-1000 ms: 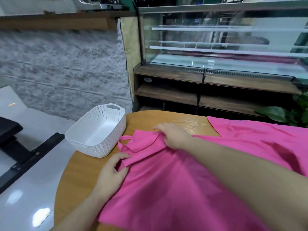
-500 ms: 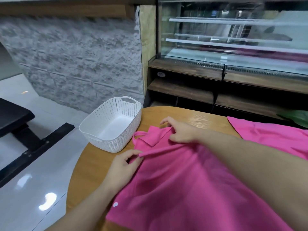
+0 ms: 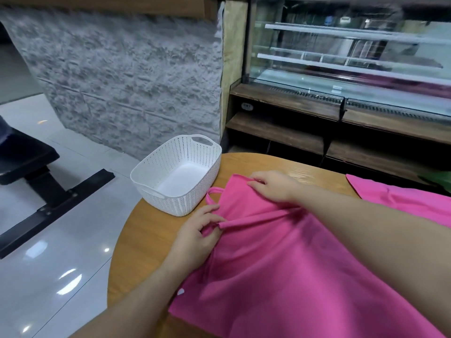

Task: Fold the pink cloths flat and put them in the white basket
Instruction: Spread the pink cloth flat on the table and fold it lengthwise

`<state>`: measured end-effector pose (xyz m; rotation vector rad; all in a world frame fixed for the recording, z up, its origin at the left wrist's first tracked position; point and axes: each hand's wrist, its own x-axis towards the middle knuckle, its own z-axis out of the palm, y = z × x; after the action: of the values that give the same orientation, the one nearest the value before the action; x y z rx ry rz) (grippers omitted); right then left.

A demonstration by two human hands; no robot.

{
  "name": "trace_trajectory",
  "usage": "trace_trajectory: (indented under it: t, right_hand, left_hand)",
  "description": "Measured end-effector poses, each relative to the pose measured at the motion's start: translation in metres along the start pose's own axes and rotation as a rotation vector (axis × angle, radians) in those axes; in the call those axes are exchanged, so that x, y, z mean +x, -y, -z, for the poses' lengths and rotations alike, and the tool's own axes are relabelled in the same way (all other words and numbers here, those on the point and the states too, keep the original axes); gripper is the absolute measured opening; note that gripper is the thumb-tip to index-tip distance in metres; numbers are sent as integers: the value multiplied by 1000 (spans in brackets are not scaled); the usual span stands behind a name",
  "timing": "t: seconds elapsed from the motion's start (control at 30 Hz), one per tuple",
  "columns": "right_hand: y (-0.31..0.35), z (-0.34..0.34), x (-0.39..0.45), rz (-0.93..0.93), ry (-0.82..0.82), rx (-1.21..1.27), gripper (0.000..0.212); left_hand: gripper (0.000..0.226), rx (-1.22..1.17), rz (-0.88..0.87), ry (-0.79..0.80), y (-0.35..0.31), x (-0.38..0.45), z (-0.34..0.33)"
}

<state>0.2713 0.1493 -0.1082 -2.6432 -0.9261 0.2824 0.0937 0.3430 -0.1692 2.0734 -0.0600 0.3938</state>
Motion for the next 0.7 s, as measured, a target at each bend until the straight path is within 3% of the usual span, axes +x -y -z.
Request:
trace_trajectory:
  t: [0.23,0.5,0.63,0.7]
  right_hand:
    - [1,-8,11,-158,98,-132,12]
    - [14,-25,19,-192,-102,-267,19]
    - [18,-33,23,-166,-152,-262,21]
    - [16,-34,26,-179,-148,-202,20]
  left_hand:
    - [15,-35,10,-12,4,-1,-2]
    - [18,-164,162,2,0,3,2]
    - [7,-181,308,-91,0,9,1]
    - [16,-103,353,-116,3,18,1]
